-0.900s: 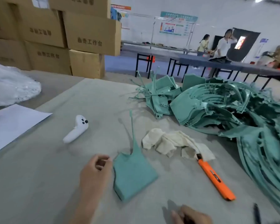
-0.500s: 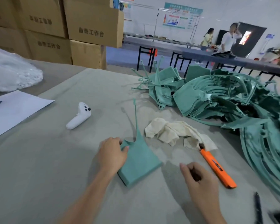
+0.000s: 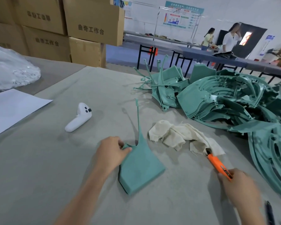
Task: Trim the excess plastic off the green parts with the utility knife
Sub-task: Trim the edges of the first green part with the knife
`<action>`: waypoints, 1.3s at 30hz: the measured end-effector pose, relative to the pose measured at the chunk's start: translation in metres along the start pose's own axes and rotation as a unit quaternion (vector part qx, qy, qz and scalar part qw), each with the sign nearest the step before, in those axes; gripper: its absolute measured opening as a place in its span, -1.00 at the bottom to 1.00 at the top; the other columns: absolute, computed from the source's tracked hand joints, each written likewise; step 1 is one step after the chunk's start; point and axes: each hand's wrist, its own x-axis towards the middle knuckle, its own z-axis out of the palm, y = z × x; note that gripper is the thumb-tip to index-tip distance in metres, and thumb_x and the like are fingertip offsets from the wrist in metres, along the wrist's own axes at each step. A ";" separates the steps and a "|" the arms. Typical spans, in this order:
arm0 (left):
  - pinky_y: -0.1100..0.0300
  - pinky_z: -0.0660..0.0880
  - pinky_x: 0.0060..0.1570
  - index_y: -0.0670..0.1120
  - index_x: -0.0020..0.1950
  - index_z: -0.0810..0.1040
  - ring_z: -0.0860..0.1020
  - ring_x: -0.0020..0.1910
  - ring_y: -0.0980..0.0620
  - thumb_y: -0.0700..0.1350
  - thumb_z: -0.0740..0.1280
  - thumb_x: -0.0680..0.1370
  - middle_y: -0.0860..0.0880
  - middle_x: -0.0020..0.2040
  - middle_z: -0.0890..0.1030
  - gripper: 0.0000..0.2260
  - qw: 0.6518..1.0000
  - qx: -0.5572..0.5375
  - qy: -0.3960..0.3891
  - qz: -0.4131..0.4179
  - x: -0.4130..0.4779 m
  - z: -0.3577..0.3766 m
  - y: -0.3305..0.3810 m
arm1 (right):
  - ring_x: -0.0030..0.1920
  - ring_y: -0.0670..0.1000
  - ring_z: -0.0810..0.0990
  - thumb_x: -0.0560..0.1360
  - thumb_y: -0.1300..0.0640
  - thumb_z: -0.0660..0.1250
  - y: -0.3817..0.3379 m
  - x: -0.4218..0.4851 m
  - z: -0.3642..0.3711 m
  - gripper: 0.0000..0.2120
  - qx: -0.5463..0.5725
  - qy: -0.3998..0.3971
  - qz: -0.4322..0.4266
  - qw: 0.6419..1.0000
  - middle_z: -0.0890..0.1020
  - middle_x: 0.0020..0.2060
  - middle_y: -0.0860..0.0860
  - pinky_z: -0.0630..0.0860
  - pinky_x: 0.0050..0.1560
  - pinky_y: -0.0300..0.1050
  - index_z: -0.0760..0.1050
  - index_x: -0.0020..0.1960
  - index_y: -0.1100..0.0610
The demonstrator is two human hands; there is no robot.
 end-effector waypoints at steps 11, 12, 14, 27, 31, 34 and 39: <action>0.21 0.44 -0.29 -0.21 -0.14 0.60 0.56 -0.33 0.02 -0.15 0.38 0.56 -0.06 -0.29 0.66 -0.85 0.943 -0.328 0.044 -0.047 0.000 -0.005 0.002 | -0.01 0.32 0.52 0.59 0.25 0.27 -0.015 0.001 -0.028 -0.74 0.195 0.078 -0.050 0.976 0.57 -0.02 0.34 0.38 -0.05 0.12 0.45 0.25 0.32; 0.20 0.45 -0.28 -0.21 -0.15 0.61 0.56 -0.34 0.04 -0.17 0.38 0.56 -0.06 -0.30 0.67 -0.87 0.928 -0.366 0.041 -0.051 -0.001 -0.006 0.005 | -0.11 0.26 0.54 0.61 0.23 0.26 -0.026 -0.002 -0.029 -0.79 0.231 0.055 -0.099 0.966 0.60 -0.10 0.24 0.39 -0.14 0.06 0.46 0.22 0.24; 0.14 0.47 -0.24 -0.19 -0.15 0.61 0.57 -0.31 0.00 -0.17 0.39 0.55 -0.12 -0.25 0.68 -0.89 0.891 -0.448 0.024 -0.066 -0.003 -0.009 0.010 | -0.26 0.05 0.53 0.63 0.23 0.23 -0.051 -0.008 -0.027 -0.87 0.326 -0.017 -0.171 0.930 0.60 -0.19 0.11 0.42 -0.28 -0.10 0.50 0.14 0.17; 0.23 0.54 -0.44 -0.10 -0.21 0.67 0.65 -0.38 -0.01 -0.13 0.40 0.50 -0.16 -0.21 0.70 -0.89 0.812 -0.565 -0.106 -0.101 -0.018 -0.011 0.029 | -0.44 -0.03 0.42 0.21 -0.06 0.63 -0.126 -0.042 0.027 -0.56 0.552 -0.344 -0.096 0.754 0.54 -0.31 0.11 0.27 -0.54 -0.24 0.56 -0.08 0.16; 0.16 0.60 -0.28 -0.18 0.05 0.68 0.69 -0.11 -0.10 0.06 0.34 0.48 -0.20 0.01 0.69 -0.65 0.751 -0.622 -0.183 -0.124 -0.021 -0.014 0.030 | -0.51 -0.07 0.46 0.43 0.11 0.49 -0.131 -0.046 0.026 -0.83 0.616 -0.324 -0.058 0.716 0.58 -0.38 0.05 0.29 -0.59 -0.26 0.53 -0.12 0.15; 0.09 0.61 -0.08 -0.23 0.05 0.70 0.65 0.08 -0.08 0.14 0.28 0.51 -0.17 0.13 0.66 -0.54 0.603 -0.745 -0.234 -0.163 -0.026 -0.014 0.032 | -0.55 -0.09 0.31 0.51 0.14 0.41 -0.137 -0.045 0.026 -0.82 0.665 -0.259 -0.046 0.699 0.44 -0.46 -0.02 0.22 -0.58 -0.29 0.44 -0.19 0.11; 0.02 0.56 0.04 -0.19 0.31 0.50 0.62 0.16 -0.08 0.09 0.38 0.48 -0.13 0.22 0.62 -0.49 0.552 -0.788 -0.223 -0.155 -0.034 0.000 0.035 | -0.54 -0.11 0.21 0.58 0.16 0.35 -0.144 -0.048 0.027 -0.69 0.738 -0.191 -0.060 0.645 0.31 -0.49 -0.07 0.18 -0.60 -0.31 0.26 -0.23 0.06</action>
